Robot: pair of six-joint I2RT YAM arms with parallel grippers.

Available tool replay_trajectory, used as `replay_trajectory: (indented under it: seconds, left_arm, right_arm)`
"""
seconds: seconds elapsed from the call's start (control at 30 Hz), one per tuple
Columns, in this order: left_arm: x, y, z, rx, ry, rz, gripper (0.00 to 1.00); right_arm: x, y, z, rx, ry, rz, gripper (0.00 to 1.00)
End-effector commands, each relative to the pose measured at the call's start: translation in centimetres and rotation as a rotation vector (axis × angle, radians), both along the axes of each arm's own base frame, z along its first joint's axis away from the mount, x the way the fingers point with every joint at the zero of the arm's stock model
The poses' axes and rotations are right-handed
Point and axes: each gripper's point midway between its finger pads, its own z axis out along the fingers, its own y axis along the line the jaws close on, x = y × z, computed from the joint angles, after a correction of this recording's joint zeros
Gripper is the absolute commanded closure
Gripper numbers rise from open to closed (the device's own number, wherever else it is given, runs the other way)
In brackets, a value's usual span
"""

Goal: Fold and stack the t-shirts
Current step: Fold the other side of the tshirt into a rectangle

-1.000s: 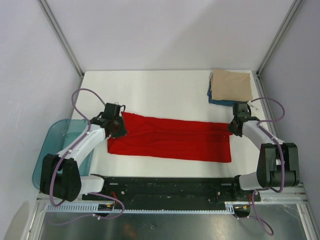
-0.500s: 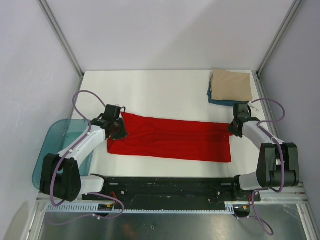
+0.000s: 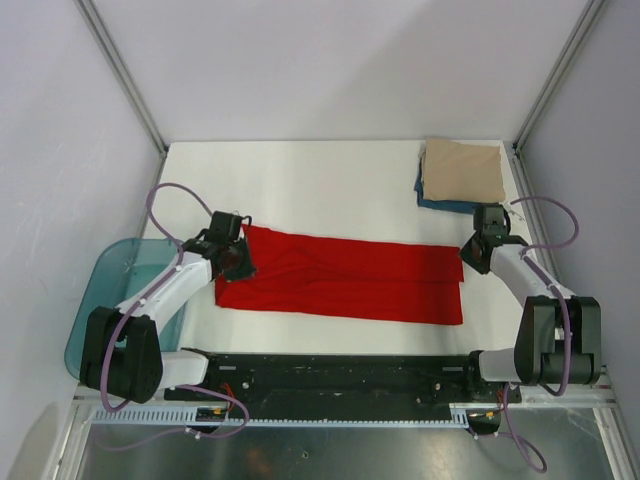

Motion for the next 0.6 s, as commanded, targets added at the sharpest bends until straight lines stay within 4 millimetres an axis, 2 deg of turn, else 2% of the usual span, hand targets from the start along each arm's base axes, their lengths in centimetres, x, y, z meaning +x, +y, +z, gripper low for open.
replay_trajectory:
  seconds: [0.0, 0.2, 0.4, 0.57]
  left_arm:
    - [0.0, -0.3, 0.1, -0.016, -0.011, -0.002, 1.0]
    - [0.0, -0.3, 0.1, -0.016, -0.013, 0.001, 1.0]
    - [0.0, 0.0, -0.1, -0.004, -0.01, 0.022, 1.0]
    - [0.3, 0.6, -0.1, 0.013, -0.017, 0.075, 1.0]
  right_arm:
    - [2.2, 0.3, 0.6, 0.01, -0.037, 0.016, 0.65]
    - [4.0, 0.7, 0.0, 0.023, -0.031, 0.036, 0.66]
    - [4.7, 1.3, 0.6, 0.043, -0.055, 0.045, 0.67]
    - [4.9, 3.7, 1.0, 0.065, -0.073, 0.098, 0.71]
